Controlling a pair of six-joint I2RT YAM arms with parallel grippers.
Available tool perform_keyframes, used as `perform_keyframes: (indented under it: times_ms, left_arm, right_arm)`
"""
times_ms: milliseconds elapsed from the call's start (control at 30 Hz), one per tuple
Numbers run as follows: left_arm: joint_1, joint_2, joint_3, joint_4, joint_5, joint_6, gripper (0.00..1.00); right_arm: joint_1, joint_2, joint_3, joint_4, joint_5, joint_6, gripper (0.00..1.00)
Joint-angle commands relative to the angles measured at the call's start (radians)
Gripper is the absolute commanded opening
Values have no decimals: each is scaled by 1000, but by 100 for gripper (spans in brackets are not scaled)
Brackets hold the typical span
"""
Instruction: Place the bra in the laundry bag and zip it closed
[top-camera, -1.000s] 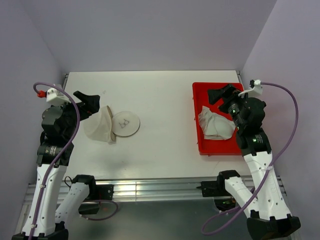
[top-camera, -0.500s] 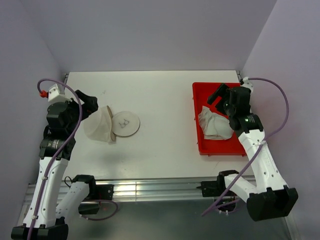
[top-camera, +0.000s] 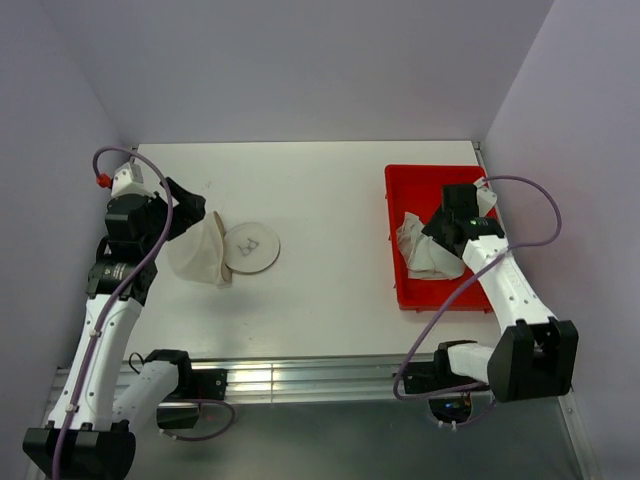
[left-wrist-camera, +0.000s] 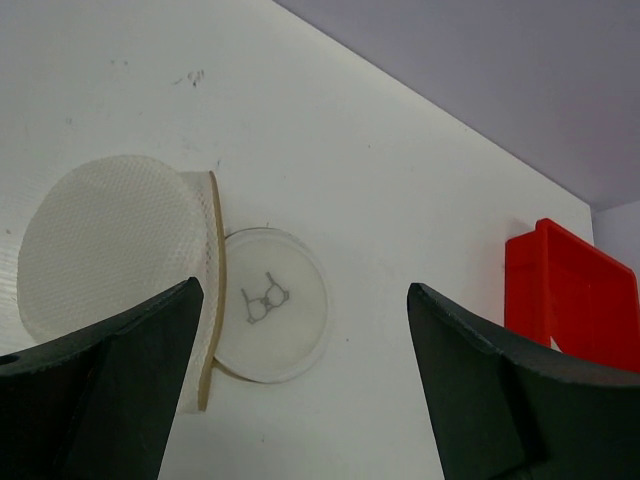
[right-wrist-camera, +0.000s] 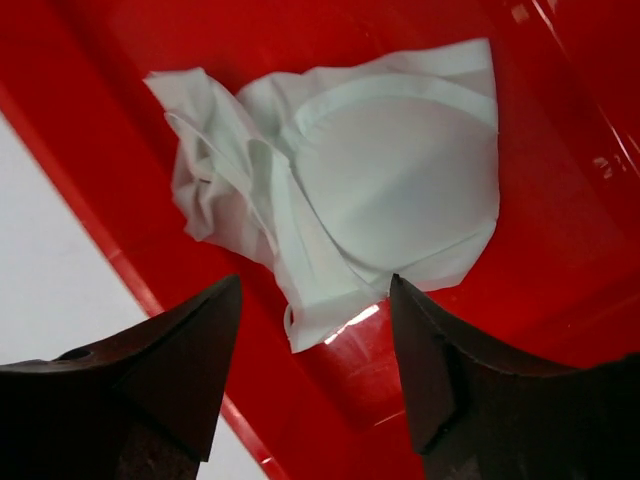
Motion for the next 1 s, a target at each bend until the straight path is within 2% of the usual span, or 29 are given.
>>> perform_keyframes:
  times_ms: [0,300,467,967]
  left_arm:
    - [6,7,26,26,50,-6,91]
    - [4,22,21,50,108,-18,90]
    - [1,21,17,53,111,-18,90]
    - [-2,24,9,59,123,-21,89]
  right_arm:
    - [-6,49,19,2,30,15,67]
    - [-8,103,-41,46,42,-11,59]
    - [-9,134,-76,94,-48,-34,54]
    - [-8,152,-167,152,-47,-30,53]
